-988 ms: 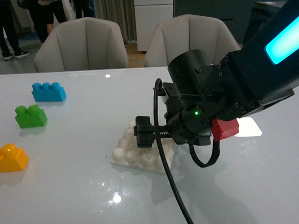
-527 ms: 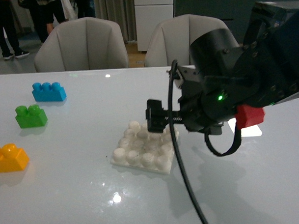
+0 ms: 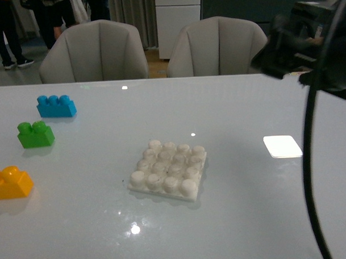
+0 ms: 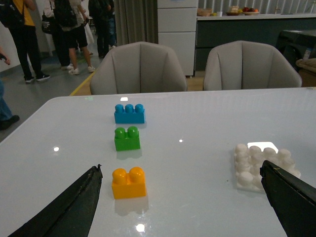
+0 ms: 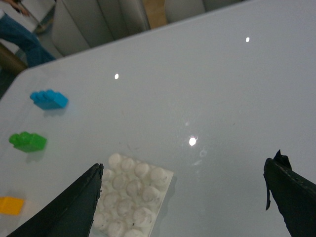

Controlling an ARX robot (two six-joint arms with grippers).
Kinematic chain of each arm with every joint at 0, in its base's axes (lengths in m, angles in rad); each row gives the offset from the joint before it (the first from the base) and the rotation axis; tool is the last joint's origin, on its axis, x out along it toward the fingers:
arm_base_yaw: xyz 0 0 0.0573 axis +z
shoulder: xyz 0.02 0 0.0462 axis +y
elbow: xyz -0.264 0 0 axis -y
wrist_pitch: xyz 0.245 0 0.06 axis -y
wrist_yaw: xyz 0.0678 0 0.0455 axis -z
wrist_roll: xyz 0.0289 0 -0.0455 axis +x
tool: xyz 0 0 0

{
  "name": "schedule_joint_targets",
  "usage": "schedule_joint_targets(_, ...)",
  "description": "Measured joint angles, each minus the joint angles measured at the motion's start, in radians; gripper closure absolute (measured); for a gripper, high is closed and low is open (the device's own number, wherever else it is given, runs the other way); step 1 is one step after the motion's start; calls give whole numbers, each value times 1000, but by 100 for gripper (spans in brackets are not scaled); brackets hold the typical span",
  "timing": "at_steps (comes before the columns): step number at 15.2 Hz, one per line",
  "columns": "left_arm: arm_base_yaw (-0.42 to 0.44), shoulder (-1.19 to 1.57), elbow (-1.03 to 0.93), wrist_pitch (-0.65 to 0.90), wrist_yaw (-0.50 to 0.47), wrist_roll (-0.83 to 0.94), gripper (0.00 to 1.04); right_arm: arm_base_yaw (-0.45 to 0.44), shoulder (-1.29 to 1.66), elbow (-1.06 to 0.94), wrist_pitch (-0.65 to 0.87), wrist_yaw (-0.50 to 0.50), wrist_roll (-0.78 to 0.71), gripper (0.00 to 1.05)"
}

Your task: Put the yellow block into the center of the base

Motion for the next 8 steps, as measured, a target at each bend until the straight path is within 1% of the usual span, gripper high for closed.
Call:
schedule_joint_targets(2,0,0,0,0,0,0,7,-28,-193,-157,29,2,3,6)
schedule_joint_targets(3,0,0,0,0,0,0,7,-47,-298,-237,12,-1,12,6)
schedule_joint_targets(5,0,0,0,0,0,0,7,-110,-563,-380,-74,-14,26,6)
schedule_joint_targets(6,0,0,0,0,0,0,7,-159,-737,-439,-145,-42,32,6)
schedule_joint_targets(7,0,0,0,0,0,0,7,-190,-898,-513,-113,0,-4,12)
schedule_joint_targets(8,0,0,0,0,0,0,7,-187,-1046,-573,-149,111,-117,24)
